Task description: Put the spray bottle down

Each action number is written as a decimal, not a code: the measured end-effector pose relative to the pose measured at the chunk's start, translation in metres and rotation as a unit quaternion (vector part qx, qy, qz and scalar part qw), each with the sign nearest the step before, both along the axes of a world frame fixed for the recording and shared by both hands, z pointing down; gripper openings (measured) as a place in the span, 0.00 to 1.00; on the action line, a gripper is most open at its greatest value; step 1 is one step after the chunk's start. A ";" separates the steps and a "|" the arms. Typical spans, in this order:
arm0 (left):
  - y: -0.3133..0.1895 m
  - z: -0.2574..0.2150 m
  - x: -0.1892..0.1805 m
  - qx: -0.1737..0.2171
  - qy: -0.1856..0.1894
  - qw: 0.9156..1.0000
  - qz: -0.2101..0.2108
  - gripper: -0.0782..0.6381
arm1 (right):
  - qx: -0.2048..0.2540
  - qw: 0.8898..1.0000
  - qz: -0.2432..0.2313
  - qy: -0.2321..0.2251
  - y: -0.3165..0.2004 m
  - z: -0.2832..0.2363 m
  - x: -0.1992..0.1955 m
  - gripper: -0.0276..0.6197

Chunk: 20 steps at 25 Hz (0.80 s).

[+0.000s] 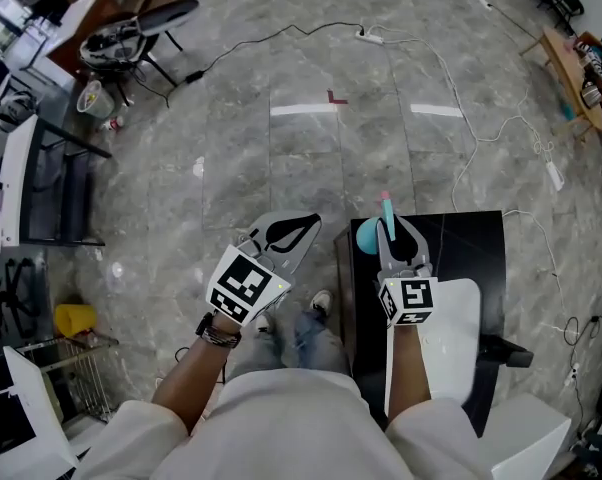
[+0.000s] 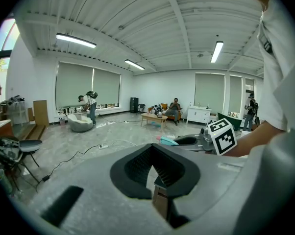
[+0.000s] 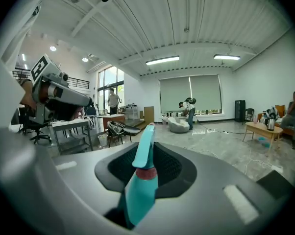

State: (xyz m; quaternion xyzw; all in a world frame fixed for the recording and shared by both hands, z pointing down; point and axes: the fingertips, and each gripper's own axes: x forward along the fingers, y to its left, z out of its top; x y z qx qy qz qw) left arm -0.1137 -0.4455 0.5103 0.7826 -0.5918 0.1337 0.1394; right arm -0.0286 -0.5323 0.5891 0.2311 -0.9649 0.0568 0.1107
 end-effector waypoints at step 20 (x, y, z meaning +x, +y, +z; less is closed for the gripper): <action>0.021 0.003 -0.013 -0.006 0.004 1.000 -0.019 0.11 | -0.006 1.000 -0.006 0.021 0.012 0.008 0.001 0.24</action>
